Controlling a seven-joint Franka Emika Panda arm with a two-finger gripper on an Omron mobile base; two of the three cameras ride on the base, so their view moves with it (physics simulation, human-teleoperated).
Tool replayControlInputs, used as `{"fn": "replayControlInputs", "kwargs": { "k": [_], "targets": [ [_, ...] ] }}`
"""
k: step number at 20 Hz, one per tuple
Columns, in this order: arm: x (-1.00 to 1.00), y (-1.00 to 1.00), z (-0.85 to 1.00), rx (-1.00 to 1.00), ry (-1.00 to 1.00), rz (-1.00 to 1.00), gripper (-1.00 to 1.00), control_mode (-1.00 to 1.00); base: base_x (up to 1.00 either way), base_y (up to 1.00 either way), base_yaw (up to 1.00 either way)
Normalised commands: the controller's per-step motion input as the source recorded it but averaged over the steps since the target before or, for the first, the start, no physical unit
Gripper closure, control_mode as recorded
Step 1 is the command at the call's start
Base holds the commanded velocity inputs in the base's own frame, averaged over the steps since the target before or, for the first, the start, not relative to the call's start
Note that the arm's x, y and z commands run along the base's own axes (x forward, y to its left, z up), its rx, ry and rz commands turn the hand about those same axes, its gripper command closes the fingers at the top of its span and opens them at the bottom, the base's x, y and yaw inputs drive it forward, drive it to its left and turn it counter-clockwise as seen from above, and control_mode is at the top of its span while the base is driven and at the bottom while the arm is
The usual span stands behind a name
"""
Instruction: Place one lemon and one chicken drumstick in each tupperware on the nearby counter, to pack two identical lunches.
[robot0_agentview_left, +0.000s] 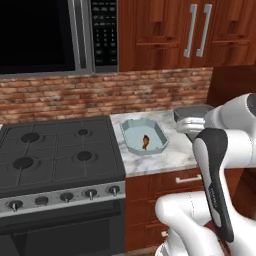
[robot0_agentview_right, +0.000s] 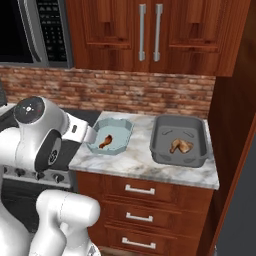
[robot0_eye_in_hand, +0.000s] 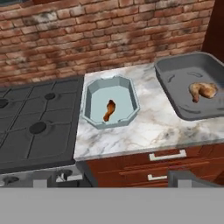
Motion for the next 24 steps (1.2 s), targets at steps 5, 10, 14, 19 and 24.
{"fn": "replayControlInputs", "kwargs": {
  "k": [5,10,14,19,24],
  "targets": [
    [0.00,0.00,0.00,0.00,0.00,0.00,-1.00,1.00,-1.00,-0.17,0.06],
    [0.00,0.00,0.00,0.00,0.00,0.00,-1.00,1.00,-1.00,-0.20,0.06],
    [0.00,0.00,0.00,0.00,0.00,0.00,-1.00,1.00,-1.00,-0.29,0.05],
    [0.00,0.00,0.00,0.00,0.00,0.00,-1.00,1.00,-0.48,-0.83,0.00],
    [0.00,0.00,0.00,0.00,0.00,0.00,-1.00,1.00,-0.01,-1.00,-0.02]
  ]
}}
